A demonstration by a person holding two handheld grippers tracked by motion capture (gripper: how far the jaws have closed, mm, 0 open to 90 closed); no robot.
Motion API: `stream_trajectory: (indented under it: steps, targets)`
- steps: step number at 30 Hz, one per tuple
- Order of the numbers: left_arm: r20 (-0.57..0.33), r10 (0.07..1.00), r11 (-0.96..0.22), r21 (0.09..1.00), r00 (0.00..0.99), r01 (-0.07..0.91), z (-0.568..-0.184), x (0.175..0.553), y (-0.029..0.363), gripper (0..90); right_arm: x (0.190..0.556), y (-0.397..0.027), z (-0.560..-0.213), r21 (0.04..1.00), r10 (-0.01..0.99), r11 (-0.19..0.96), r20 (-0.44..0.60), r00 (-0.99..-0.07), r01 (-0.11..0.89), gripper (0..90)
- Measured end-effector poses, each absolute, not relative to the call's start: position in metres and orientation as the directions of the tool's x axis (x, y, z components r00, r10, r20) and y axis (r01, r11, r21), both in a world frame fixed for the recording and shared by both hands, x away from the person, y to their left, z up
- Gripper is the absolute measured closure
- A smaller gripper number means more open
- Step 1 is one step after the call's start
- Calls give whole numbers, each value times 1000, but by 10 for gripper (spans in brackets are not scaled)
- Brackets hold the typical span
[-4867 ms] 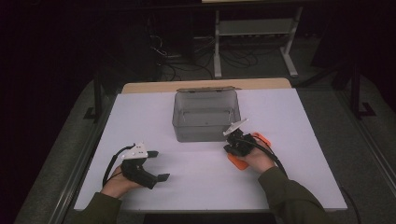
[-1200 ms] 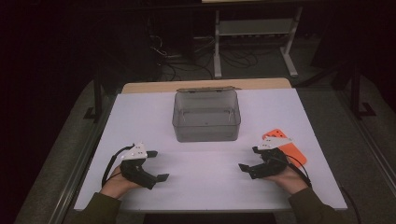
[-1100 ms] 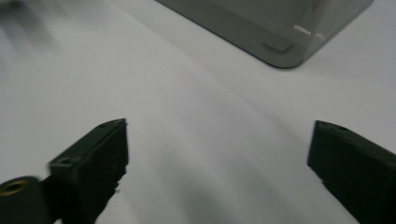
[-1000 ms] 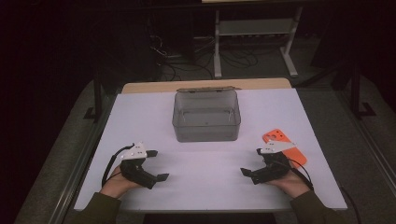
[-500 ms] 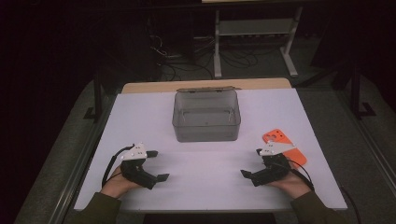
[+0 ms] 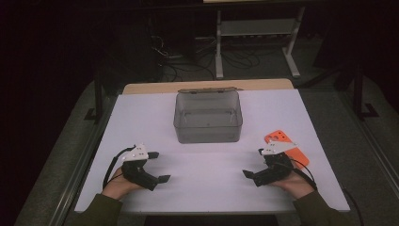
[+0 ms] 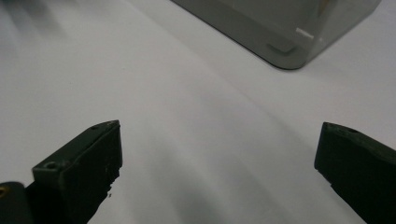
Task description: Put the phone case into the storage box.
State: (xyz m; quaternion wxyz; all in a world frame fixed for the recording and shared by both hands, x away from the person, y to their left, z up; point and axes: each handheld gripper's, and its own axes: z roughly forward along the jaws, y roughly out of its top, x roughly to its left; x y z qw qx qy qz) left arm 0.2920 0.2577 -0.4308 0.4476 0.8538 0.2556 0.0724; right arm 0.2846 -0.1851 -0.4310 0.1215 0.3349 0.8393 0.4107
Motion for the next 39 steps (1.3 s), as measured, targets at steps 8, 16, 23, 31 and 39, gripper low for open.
stream_trajectory:
  steps: [8, 16, 23, 31, 39]
  targets:
    - [-94, 500, -475, 801, 861, 364, -431, 291, 257, 0, 289, -188, -425, 772, 671, 442, 52, -739, 456, 5]
    - [-92, 500, -479, 799, 861, 363, -431, 291, 257, 0, 294, -191, -419, 767, 685, 445, 42, -728, 463, 5]
    - [-90, 500, -481, 798, 861, 363, -431, 291, 257, 0, 298, -195, -416, 764, 696, 445, 34, -717, 468, 5]
    - [-88, 501, -479, 800, 861, 360, -431, 291, 257, 0, 303, -199, -413, 764, 707, 440, 30, -707, 472, 5]
    - [-94, 507, -472, 802, 857, 367, -430, 291, 258, 0, 309, -202, -409, 766, 713, 430, 38, -700, 478, 5]
